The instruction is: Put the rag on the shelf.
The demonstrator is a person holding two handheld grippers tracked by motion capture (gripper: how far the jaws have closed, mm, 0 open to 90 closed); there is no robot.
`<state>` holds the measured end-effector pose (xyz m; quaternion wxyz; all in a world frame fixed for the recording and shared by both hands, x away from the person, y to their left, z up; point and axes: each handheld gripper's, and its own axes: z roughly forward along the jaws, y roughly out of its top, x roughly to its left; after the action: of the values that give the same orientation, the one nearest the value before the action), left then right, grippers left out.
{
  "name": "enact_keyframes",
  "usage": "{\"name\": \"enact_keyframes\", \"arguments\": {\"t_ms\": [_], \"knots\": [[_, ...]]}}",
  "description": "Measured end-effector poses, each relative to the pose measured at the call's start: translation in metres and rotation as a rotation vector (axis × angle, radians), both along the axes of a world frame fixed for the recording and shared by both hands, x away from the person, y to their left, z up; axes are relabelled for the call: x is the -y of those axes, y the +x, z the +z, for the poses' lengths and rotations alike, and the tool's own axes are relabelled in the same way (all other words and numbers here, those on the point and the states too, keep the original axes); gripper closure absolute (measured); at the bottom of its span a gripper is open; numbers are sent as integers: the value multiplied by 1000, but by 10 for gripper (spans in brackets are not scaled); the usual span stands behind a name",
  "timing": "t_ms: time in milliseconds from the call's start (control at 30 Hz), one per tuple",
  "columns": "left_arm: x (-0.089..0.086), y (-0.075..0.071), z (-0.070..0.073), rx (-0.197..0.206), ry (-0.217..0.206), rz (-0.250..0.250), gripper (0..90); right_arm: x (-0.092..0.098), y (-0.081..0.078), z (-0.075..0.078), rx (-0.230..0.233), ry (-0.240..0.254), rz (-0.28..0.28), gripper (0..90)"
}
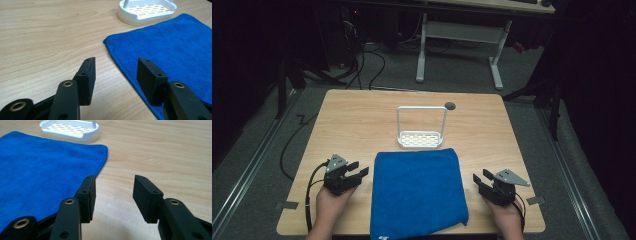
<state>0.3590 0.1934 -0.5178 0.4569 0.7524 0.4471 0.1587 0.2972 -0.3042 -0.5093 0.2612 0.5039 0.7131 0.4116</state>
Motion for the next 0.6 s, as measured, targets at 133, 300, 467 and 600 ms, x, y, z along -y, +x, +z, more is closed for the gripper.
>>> {"name": "enact_keyframes", "arguments": {"t_ms": [133,300,467,600], "knots": [[-3,-3,-3,4,8,14,498,4,0,0,2,-1,-24,534],[-3,-3,-6,11,17,18,496,9,7,-8,-38,6,-39,529],[-4,-3,-6,12,17,22,494,8,8,-7,-30,6,-44,529],[-6,-3,-6,11,12,29,495,6,8,-7,-35,4,-40,528]]}}
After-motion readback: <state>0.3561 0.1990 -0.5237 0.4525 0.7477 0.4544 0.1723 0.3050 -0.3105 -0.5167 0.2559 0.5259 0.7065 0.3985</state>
